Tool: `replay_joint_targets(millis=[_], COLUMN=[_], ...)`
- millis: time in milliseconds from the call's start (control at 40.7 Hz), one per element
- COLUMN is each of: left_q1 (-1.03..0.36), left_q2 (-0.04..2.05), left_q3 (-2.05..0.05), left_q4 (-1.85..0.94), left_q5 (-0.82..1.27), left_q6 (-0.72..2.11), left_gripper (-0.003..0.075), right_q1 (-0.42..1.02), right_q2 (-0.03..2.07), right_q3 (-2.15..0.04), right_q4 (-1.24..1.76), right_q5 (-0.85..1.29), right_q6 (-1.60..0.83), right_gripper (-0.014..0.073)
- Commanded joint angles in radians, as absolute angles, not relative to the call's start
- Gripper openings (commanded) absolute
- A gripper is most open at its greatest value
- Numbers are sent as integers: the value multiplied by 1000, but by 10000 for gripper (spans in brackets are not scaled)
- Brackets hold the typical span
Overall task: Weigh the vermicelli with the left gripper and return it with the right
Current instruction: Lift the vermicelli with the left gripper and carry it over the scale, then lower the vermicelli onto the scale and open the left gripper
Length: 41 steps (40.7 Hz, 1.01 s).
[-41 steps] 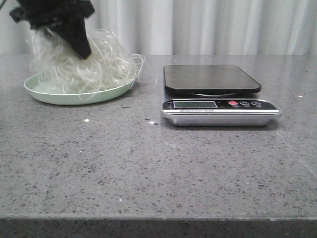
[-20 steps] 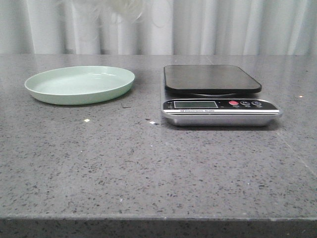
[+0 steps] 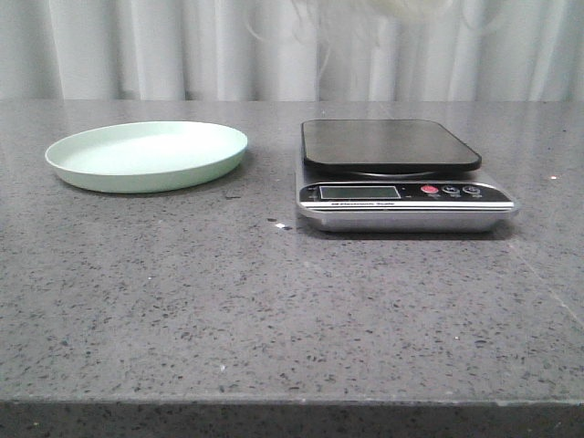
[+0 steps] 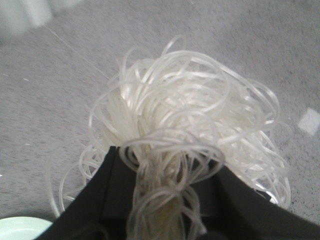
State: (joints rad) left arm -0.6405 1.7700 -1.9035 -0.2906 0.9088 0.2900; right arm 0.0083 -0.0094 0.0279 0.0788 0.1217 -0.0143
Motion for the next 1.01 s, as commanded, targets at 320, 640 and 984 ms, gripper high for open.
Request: replay_joint_targets(millis=[320, 640, 984], left_q1=[-673, -677, -677], left_q2=[1886, 1938, 1942], left_q3=[-1939, -1939, -1939], left_q4=[-324, -325, -325], left_q5=[847, 849, 912], left_q6=[289, 289, 289], left_gripper=[137, 137, 146], right_q1=[4, 4, 4], right_q2=[-27, -27, -27], right_q3=[19, 19, 19], right_q4=[66, 66, 66], right_q5=[46, 46, 46], right_q6=[-17, -17, -17], right_gripper=[151, 151, 151])
